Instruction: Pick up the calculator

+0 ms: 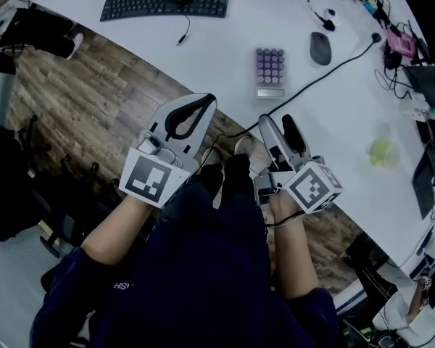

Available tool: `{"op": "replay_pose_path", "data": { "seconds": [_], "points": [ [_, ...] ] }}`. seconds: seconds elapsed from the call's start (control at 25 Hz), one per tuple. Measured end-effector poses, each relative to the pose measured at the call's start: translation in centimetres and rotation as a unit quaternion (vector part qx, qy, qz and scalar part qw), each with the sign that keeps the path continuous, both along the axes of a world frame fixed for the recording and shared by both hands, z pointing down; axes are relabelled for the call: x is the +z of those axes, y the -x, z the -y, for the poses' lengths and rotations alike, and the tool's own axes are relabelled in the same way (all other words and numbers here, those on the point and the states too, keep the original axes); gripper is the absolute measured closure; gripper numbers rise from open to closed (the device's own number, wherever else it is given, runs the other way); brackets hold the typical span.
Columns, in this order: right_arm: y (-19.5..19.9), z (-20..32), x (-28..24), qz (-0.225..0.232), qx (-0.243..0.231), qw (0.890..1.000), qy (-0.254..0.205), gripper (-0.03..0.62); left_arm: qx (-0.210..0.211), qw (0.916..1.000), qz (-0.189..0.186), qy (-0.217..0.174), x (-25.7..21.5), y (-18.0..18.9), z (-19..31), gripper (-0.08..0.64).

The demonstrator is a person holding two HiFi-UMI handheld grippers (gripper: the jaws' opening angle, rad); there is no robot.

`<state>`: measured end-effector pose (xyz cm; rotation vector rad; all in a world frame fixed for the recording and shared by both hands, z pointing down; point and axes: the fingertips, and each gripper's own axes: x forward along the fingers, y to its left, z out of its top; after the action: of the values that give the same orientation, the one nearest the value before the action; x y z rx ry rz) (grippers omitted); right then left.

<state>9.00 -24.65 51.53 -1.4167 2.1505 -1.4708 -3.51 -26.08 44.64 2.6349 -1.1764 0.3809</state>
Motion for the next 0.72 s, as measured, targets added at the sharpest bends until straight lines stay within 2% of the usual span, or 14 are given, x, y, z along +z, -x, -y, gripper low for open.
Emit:
{"op": "replay_pose_path", "data": {
  "seconds": [0.4,0.72],
  "points": [
    [0.4,0.9,4.2,0.054,-0.008,0.997,0.048,0.195,-0.008,0.9996,0.012,0.026,2.9,-1.0,0.7,0.528],
    [1.0,2.6,5.4,0.109,-0.018,0.993,0.043,0.204,-0.015,0.9988,0.017,0.044,4.5,-1.4,1.2,0.528]
  ]
}}
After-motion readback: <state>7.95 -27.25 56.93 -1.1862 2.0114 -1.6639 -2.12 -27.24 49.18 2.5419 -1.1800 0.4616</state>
